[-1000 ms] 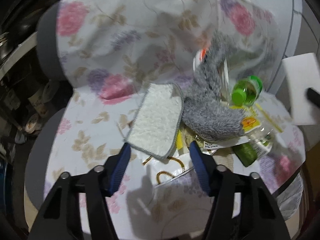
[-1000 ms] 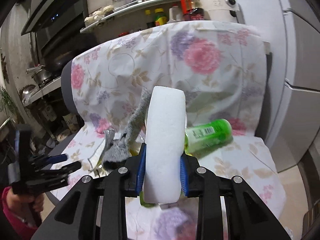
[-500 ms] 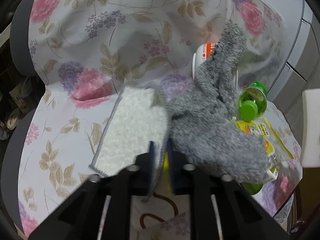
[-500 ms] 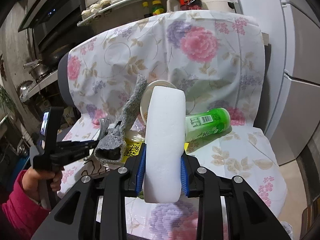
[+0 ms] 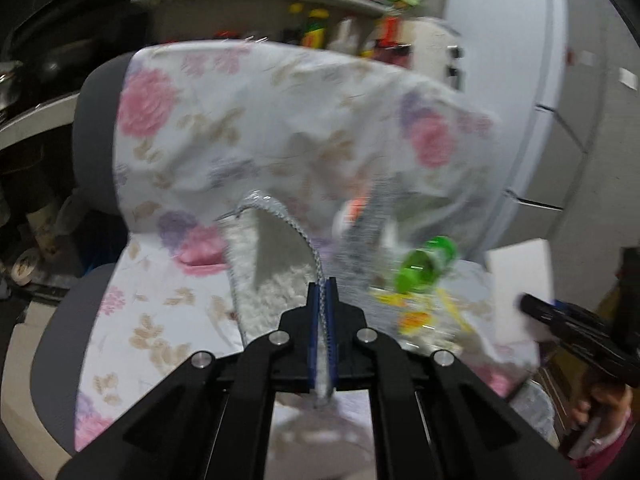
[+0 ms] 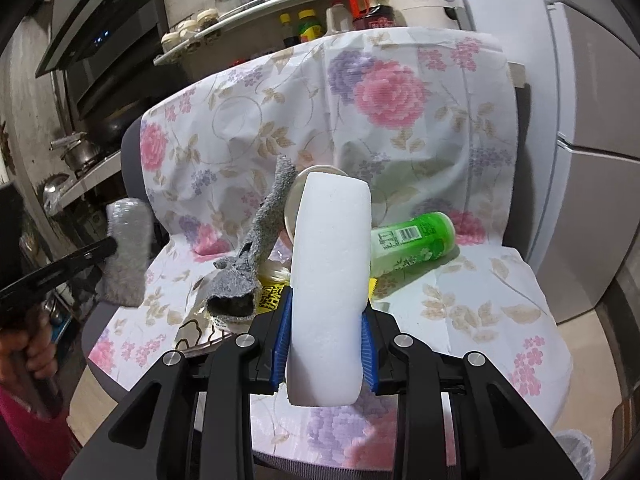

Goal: Collect trash
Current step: 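Carry the white sponge with the right tool to the bin and release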

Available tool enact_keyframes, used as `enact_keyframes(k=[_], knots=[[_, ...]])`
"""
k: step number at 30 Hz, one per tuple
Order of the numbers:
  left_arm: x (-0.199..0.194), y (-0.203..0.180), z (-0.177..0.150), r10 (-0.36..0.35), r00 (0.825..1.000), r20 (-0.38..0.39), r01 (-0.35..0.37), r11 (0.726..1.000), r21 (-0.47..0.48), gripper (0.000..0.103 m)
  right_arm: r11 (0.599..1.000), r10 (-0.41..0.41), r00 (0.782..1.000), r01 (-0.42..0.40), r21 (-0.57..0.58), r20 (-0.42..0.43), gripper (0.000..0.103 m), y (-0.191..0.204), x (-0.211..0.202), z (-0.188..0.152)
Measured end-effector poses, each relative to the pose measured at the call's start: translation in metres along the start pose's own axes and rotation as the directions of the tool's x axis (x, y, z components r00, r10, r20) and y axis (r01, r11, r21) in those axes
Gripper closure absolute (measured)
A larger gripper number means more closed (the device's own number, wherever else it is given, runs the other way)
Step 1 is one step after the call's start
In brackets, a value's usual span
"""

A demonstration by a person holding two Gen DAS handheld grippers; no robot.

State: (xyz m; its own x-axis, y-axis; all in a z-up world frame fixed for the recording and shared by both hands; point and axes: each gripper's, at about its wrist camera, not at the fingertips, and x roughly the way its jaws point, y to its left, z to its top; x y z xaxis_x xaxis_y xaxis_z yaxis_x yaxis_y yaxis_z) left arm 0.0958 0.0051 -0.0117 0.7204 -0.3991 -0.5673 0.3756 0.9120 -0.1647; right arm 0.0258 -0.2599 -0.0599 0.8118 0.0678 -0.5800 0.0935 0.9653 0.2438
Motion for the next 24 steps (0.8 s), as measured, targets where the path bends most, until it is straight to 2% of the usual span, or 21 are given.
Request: enact_keyframes(k=[6,10,13,16,19,20,24], knots=[[-0.018,-0.075,-0.027,-0.164,0.986,0.011,0.162,0.98,0.112,0.1,0.996,-0.085,0.996,0.083,0.041,0.032,0.072,-0.03,-0.043,-0.019],[-0.013,-0.125,-0.047,-0.282,0.959,-0.001,0.278,0.946,0.166,0.1,0.981,-0.179,0.983,0.175,0.081,0.045,0.072,-0.059,-0.081,-0.04],[-0.001,-0.169,-0.069,-0.375,0.926,-0.028,0.372,0.904,0.211,0.1,0.961,-0.26,0.964,0.254,0.114,0.047,0.072,-0.081,-0.109,-0.06],[0.008,-0.206,-0.091,-0.445,0.894,-0.047,0.441,0.861,0.253,0.1,0.93,-0.348,0.936,0.338,0.142,0.047,0.072,-0.103,-0.135,-0.081],[0.018,-0.246,-0.114,-0.52,0.85,-0.078,0.518,0.802,0.298,0.1,0.883,-0.446,0.895,0.434,0.178,0.029,0.072,-0.128,-0.16,-0.11],[0.024,-0.262,-0.124,-0.547,0.832,-0.095,0.546,0.775,0.319,0.1,0.868,-0.469,0.883,0.458,0.191,0.018,0.072,-0.136,-0.166,-0.12],[0.041,-0.309,-0.159,-0.604,0.78,-0.166,0.616,0.693,0.375,0.1,0.813,-0.533,0.845,0.524,0.253,-0.039,0.072,-0.168,-0.179,-0.158]])
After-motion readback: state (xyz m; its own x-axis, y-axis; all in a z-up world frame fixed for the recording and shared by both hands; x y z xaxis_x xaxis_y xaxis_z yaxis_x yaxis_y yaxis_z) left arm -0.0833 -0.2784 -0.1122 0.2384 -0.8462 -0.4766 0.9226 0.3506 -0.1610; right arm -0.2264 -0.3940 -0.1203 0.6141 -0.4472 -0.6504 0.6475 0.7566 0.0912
